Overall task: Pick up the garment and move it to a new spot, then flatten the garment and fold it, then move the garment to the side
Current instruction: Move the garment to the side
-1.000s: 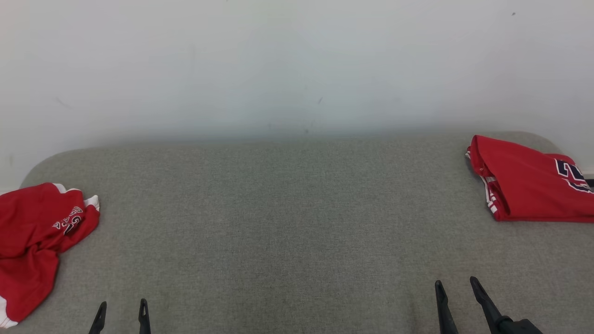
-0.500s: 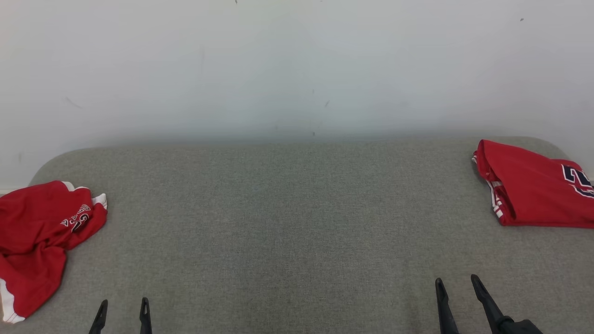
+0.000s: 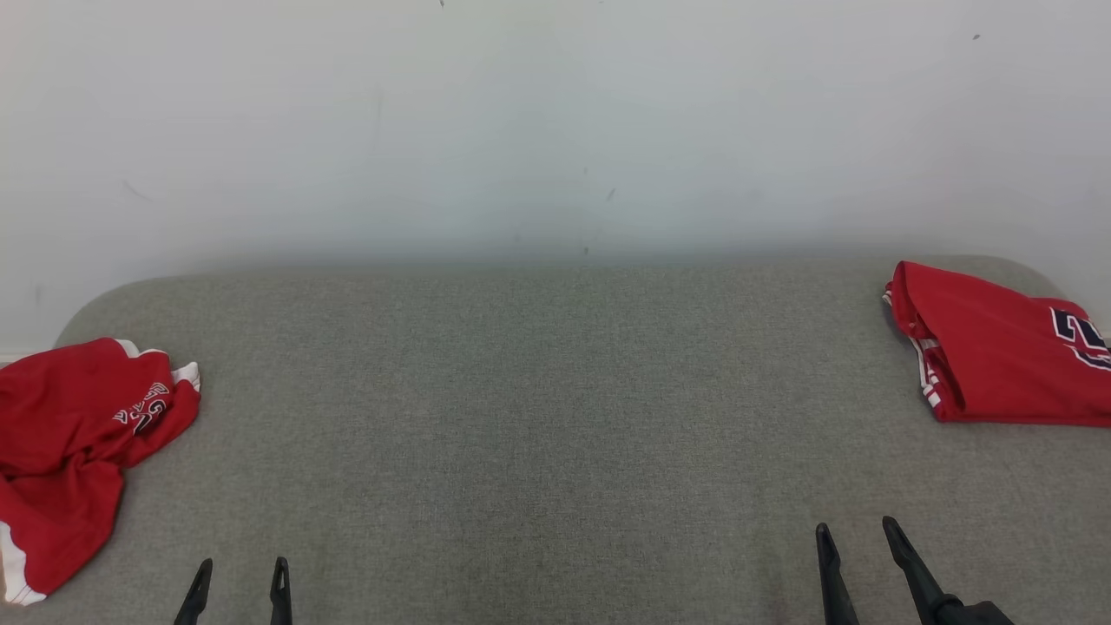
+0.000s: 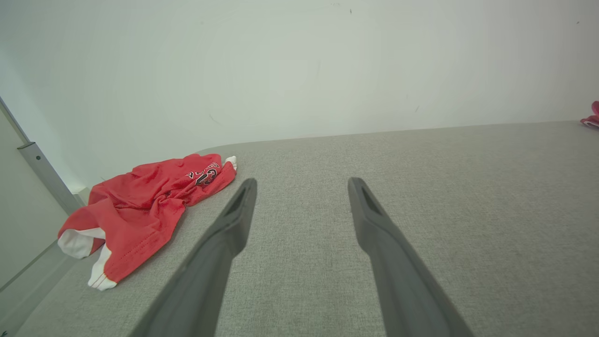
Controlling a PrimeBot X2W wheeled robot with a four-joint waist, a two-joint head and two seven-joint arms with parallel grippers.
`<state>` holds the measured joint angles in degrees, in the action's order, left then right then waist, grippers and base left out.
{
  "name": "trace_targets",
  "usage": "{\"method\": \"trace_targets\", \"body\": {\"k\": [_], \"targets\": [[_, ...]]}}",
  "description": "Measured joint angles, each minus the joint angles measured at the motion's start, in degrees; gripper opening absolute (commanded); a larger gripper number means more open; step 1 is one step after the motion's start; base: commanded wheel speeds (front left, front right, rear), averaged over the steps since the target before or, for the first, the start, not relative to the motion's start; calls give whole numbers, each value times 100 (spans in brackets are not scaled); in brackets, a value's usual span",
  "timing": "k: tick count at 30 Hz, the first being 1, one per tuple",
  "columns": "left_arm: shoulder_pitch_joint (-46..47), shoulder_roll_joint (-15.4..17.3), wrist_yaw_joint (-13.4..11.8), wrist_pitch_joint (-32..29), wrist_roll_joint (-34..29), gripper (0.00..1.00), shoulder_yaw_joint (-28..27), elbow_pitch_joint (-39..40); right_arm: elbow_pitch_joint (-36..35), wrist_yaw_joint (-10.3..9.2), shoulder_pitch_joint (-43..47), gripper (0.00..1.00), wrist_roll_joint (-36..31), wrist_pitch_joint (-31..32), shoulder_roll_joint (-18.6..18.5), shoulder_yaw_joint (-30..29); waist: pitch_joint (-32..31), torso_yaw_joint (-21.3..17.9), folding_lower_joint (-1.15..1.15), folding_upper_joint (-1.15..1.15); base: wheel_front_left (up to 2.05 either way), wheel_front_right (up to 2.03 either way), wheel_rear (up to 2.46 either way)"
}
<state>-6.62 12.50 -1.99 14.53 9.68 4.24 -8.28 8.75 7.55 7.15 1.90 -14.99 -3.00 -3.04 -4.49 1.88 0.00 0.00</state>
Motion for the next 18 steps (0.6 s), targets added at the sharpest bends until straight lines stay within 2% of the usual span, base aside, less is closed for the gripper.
{"method": "trace_targets", "body": {"k": [18], "targets": [[5,76,-38,-3,84,100,45,-18,15,0,15,100,10,-1,2,-25,72,-18,1,0,0,0,0]]}}
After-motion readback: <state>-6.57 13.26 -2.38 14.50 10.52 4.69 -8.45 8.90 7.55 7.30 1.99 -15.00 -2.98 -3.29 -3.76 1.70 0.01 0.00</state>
